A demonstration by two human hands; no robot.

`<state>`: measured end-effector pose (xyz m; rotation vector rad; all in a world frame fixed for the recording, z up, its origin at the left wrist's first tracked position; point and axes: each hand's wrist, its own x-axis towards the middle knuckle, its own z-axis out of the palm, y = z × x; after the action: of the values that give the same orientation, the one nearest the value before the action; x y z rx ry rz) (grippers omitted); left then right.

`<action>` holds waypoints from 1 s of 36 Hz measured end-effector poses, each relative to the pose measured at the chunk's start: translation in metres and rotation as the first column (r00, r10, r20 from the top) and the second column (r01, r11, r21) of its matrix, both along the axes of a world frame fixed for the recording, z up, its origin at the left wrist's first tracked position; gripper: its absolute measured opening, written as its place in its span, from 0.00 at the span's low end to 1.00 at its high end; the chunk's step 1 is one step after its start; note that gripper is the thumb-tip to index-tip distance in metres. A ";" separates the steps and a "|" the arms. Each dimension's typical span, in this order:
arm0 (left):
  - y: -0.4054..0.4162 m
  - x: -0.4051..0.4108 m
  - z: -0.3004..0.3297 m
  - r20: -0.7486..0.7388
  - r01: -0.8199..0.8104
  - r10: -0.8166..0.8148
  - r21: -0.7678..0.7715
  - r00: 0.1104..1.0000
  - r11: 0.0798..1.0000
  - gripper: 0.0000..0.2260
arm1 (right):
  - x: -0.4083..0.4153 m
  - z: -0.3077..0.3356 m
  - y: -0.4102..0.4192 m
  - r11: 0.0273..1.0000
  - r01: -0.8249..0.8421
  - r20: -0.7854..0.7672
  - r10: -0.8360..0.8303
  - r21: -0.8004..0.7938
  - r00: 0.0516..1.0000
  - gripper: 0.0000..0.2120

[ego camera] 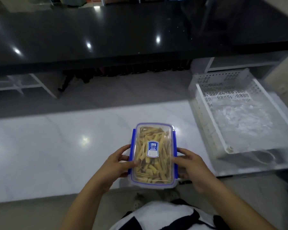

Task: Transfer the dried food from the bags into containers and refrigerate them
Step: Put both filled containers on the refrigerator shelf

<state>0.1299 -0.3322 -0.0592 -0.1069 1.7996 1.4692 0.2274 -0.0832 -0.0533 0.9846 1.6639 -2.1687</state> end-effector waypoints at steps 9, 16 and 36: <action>-0.015 0.010 -0.013 0.045 0.205 -0.209 0.081 0.977 0.975 0.27 | 0.037 0.008 -0.039 0.975 0.182 0.035 -0.188 0.128 0.982 0.15; 0.031 0.038 -0.021 0.063 0.521 -0.538 0.175 0.841 0.835 0.25 | 0.140 0.022 -0.050 0.870 0.465 0.068 -0.480 0.163 0.875 0.13; 0.228 0.243 0.023 -0.025 0.896 -0.934 0.295 0.356 0.333 0.40 | 0.405 0.051 -0.015 0.388 0.907 -0.120 -0.905 0.163 0.409 0.09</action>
<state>0.3730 -0.1038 -0.0365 0.8299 1.1032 0.7493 0.6326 -0.0980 -0.0027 2.4412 1.5000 -2.5569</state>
